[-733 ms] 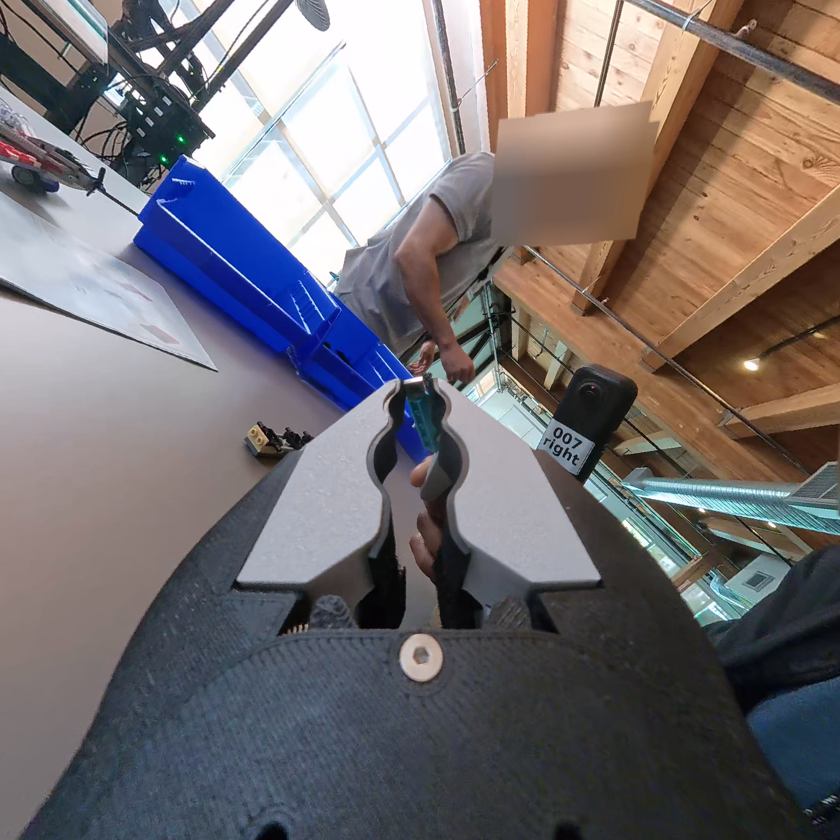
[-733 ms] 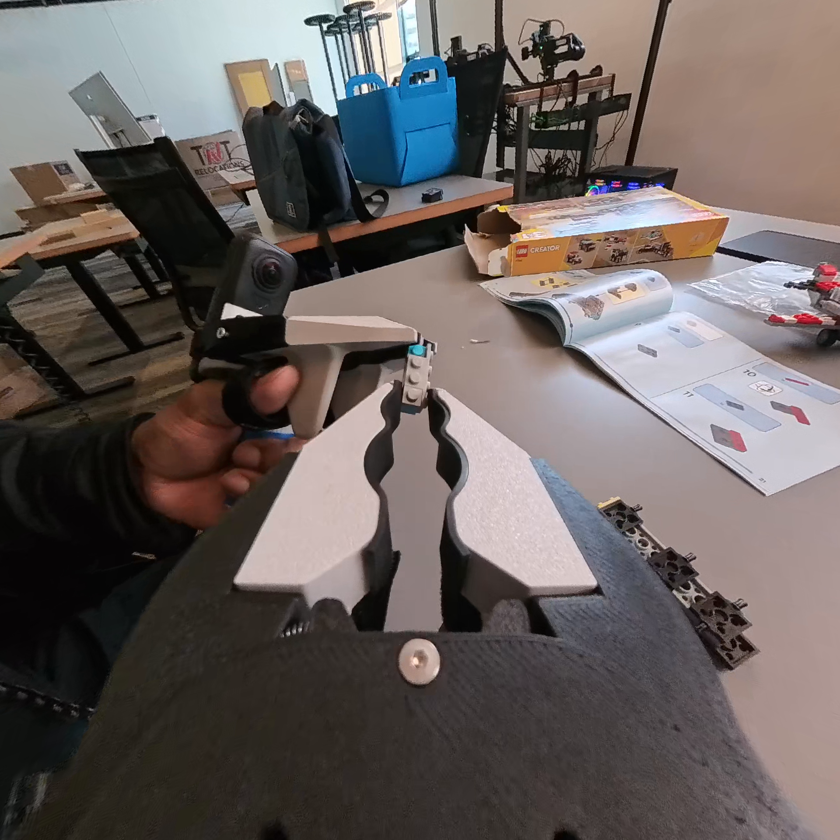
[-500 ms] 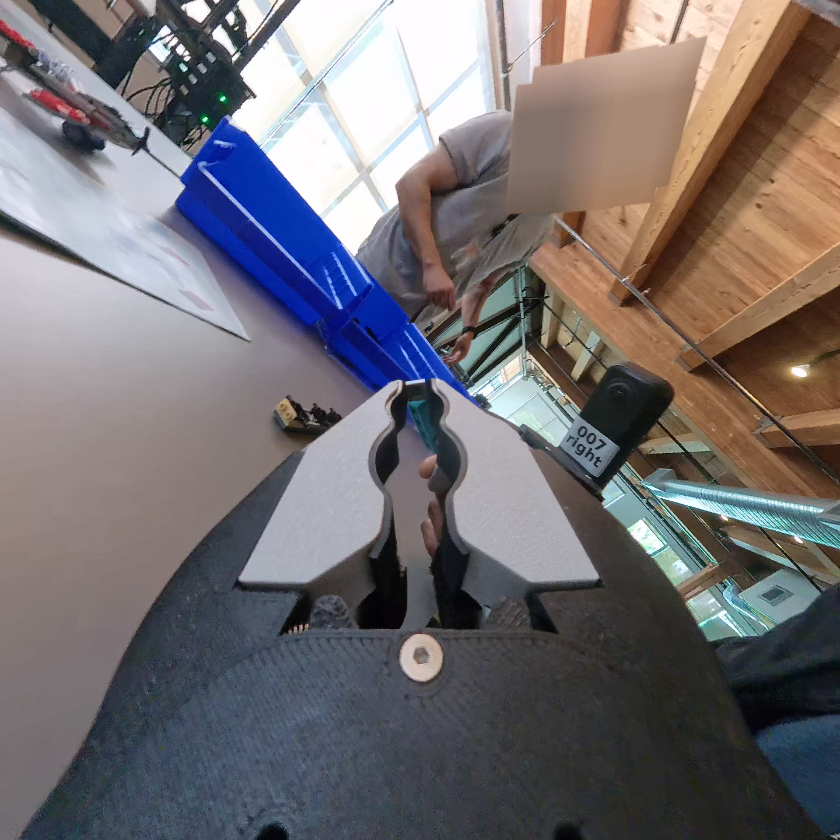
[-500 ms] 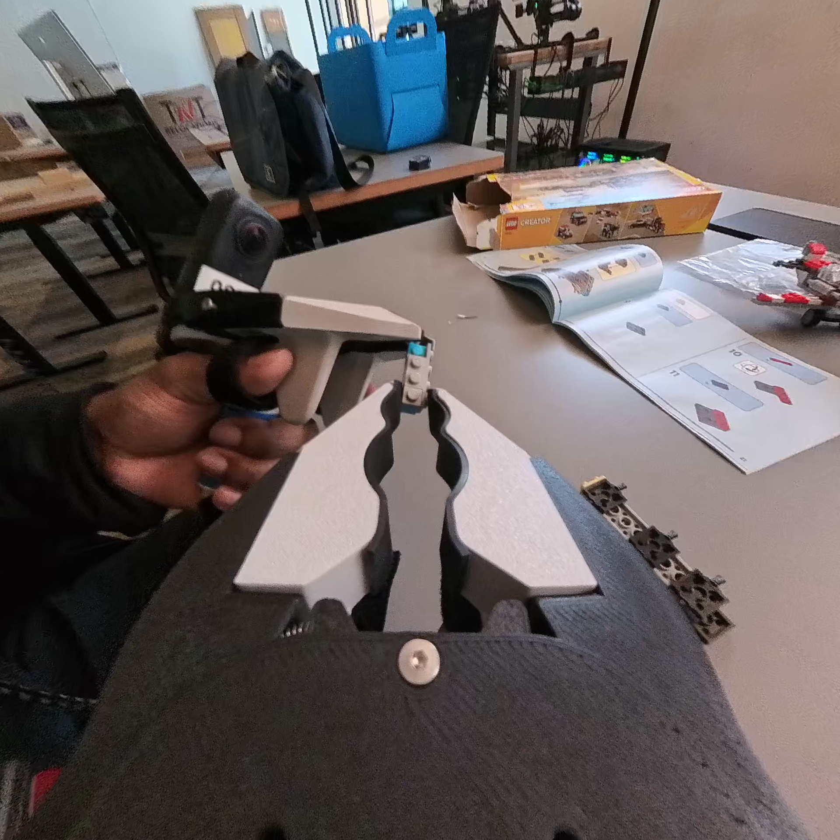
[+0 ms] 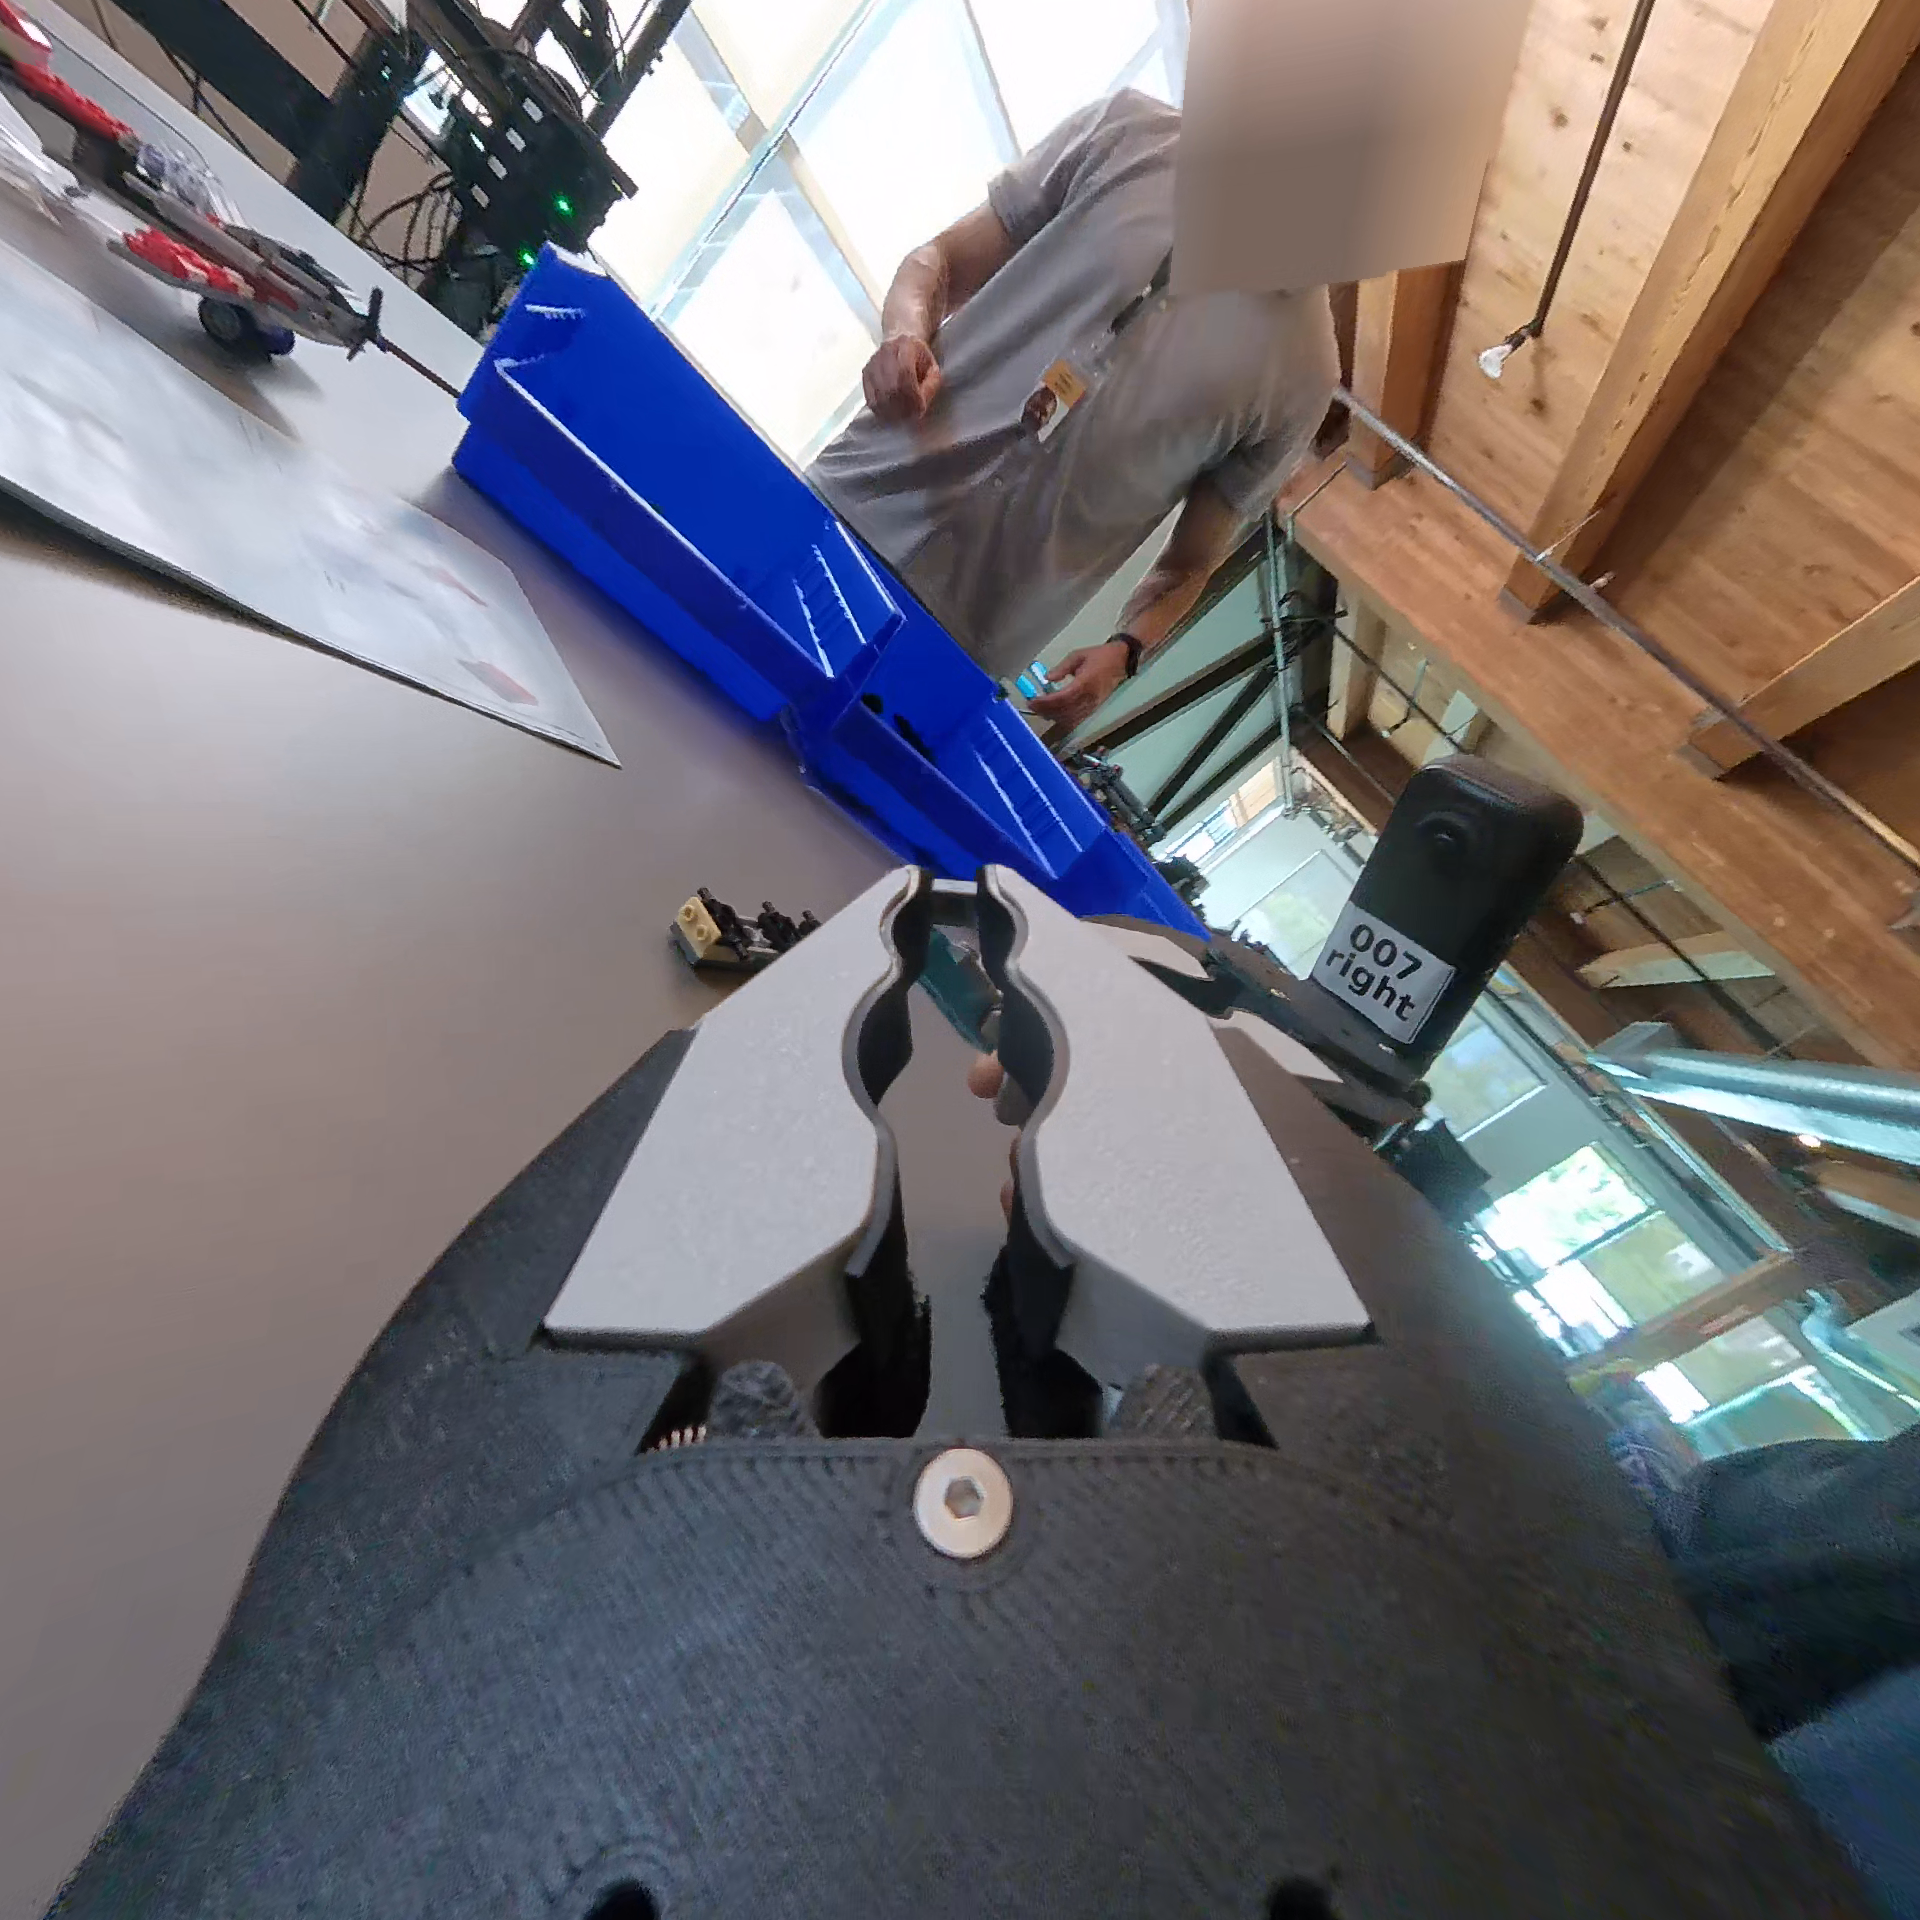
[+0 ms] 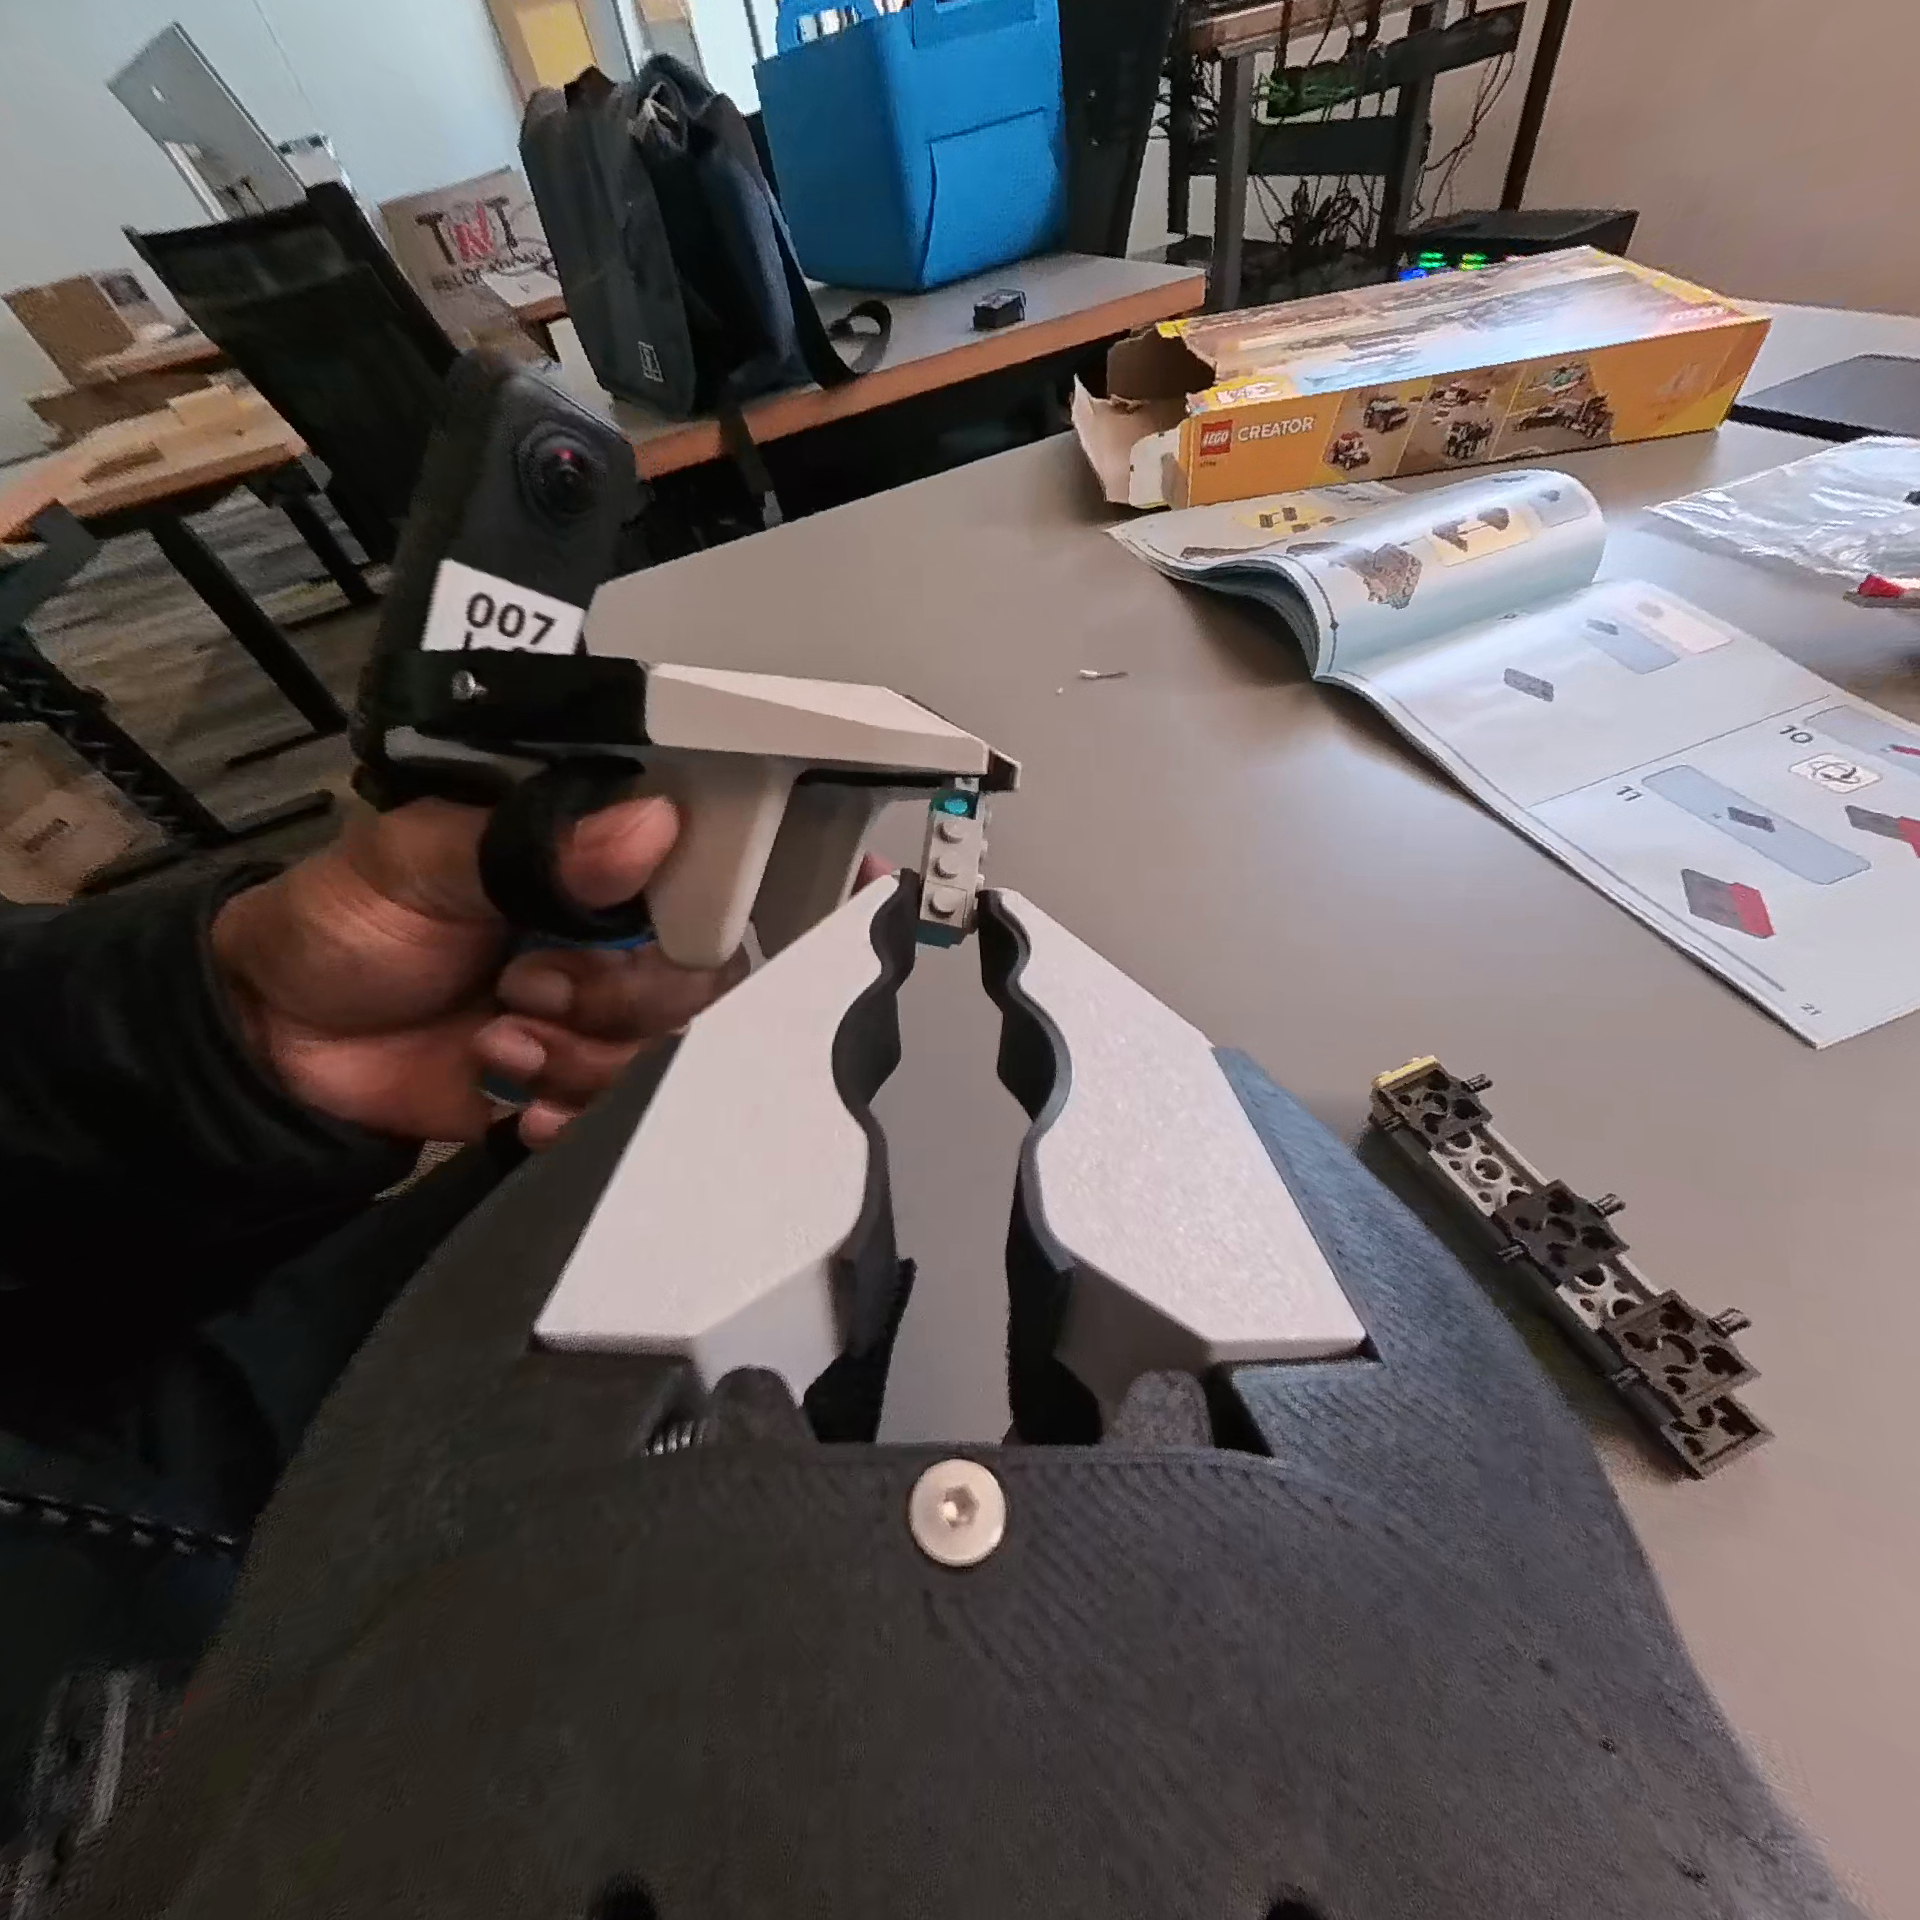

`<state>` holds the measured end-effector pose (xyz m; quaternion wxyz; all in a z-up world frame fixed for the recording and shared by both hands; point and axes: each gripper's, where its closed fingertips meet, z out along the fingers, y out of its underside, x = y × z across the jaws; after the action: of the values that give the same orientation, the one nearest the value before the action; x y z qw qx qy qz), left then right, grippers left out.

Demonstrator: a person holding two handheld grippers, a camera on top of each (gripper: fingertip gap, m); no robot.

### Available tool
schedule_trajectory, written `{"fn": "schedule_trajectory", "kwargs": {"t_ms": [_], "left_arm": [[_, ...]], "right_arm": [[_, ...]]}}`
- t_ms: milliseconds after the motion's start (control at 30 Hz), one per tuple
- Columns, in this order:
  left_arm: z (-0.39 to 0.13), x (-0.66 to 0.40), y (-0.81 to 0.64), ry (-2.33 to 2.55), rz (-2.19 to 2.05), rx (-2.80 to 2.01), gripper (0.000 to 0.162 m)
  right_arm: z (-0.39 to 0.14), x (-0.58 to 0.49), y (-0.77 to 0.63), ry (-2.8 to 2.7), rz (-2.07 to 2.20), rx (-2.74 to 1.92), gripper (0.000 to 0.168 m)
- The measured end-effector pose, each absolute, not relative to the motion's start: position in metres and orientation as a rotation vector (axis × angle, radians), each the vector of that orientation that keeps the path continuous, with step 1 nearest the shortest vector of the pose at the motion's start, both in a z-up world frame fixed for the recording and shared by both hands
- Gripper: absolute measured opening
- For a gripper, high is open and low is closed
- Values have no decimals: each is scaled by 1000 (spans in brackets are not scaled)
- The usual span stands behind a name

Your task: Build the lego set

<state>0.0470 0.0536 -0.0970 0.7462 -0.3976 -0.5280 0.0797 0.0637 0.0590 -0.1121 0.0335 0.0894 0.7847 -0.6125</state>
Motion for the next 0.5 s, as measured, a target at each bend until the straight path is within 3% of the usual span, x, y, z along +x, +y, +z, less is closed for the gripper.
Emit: {"fn": "schedule_trajectory", "kwargs": {"t_ms": [33, 500], "left_arm": [[-97, 47, 54, -1162, 190, -878, 8], [-109, 38, 46, -1275, 145, -796, 8]], "right_arm": [[-113, 63, 59, 2408, -1882, 279, 12], [-123, 55, 54, 2488, -1837, 290, 12]]}}
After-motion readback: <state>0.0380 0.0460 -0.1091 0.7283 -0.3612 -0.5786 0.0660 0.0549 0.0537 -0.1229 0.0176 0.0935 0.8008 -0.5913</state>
